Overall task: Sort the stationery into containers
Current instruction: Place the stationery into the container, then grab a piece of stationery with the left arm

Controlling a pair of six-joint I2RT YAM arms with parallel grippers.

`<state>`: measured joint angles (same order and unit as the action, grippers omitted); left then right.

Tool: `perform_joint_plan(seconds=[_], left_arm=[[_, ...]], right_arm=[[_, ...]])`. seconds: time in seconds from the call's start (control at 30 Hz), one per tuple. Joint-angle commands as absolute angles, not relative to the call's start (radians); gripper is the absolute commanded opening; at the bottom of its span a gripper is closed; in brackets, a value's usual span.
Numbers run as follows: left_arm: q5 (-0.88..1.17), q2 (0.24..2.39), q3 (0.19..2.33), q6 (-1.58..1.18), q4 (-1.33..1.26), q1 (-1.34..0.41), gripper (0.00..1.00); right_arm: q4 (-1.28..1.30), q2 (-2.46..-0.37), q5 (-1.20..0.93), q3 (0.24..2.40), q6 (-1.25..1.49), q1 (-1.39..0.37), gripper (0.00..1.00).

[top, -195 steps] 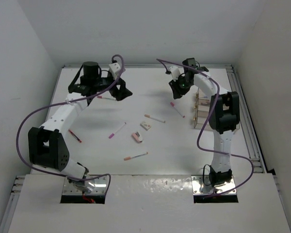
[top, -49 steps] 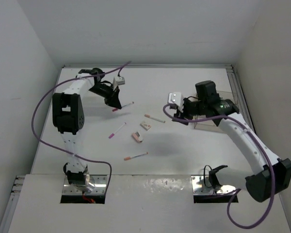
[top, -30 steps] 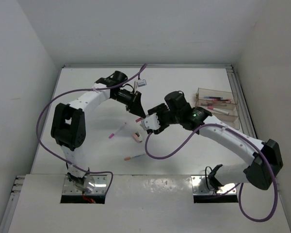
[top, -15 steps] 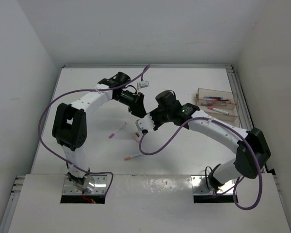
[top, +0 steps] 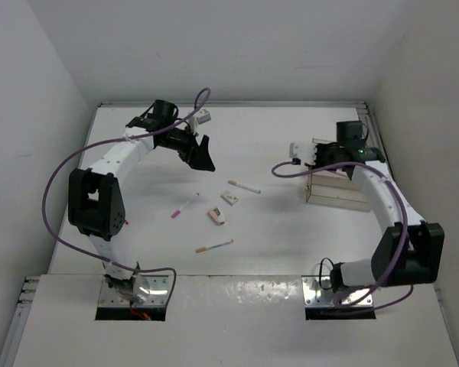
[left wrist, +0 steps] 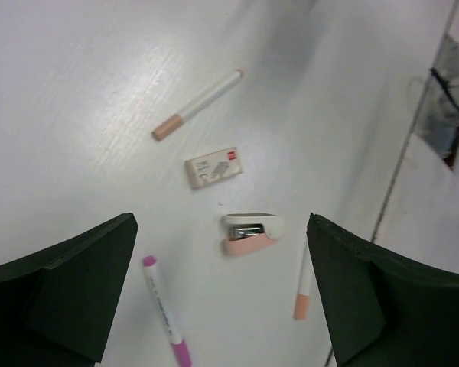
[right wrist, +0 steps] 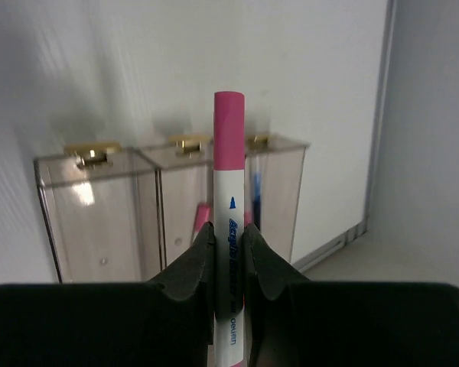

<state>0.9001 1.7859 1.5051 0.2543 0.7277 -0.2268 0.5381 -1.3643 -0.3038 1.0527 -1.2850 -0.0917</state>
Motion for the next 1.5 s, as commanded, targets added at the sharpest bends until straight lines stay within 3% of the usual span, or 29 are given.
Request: perform_joint_plan(seconds=[0.0,0.13,0.4,0.53,0.63,0.7,0.73,0.83,0.9,1.2,1.47], left_arm=[[0.711,1.695,1.477,0.278,0.611,-0.270,1.00],[0.588,1.677,1.439,0.293,0.558,-0.333,1.00],[0.618,1.825,1.598,0.359,0.681,-0.370,1.00],[0.617,1.861,1.629,0.396,0.624,-0.382,0.99],[0.588,1.865,1.623,0.458,0.569,-0.411,0.87],[0.578,1.884,1.624,0.515,0.560,-0.428,0.79],[0.581,1.899,1.624,0.532,0.554,-0.431,0.71],[0.618,1.936,1.637,0.619,0.558,-0.443,0.56],[0.655,1.959,1.647,0.658,0.572,-0.449,0.54],[0.646,2.088,1.689,0.775,0.603,-0.508,0.59],[0.620,2.175,1.703,0.871,0.635,-0.525,0.58]], right_arm=[[0.620,-1.448,-0.382,1.139,-1.347,0.053,0.00],[0.663,-1.566,-0.405,1.235,-1.358,0.165,0.00],[0.732,-1.700,-0.374,1.272,-1.440,0.221,0.01],[0.745,-1.733,-0.362,1.261,-1.447,0.229,0.03],[0.735,-1.750,-0.347,1.241,-1.462,0.238,0.09],[0.721,-1.759,-0.339,1.227,-1.468,0.245,0.18],[0.715,-1.772,-0.336,1.229,-1.470,0.250,0.20],[0.695,-1.804,-0.331,1.245,-1.460,0.256,0.22],[0.695,-1.819,-0.333,1.258,-1.457,0.258,0.23],[0.704,-1.815,-0.342,1.272,-1.421,0.261,0.32],[0.796,-1.694,-0.514,1.318,-1.192,0.242,0.38]])
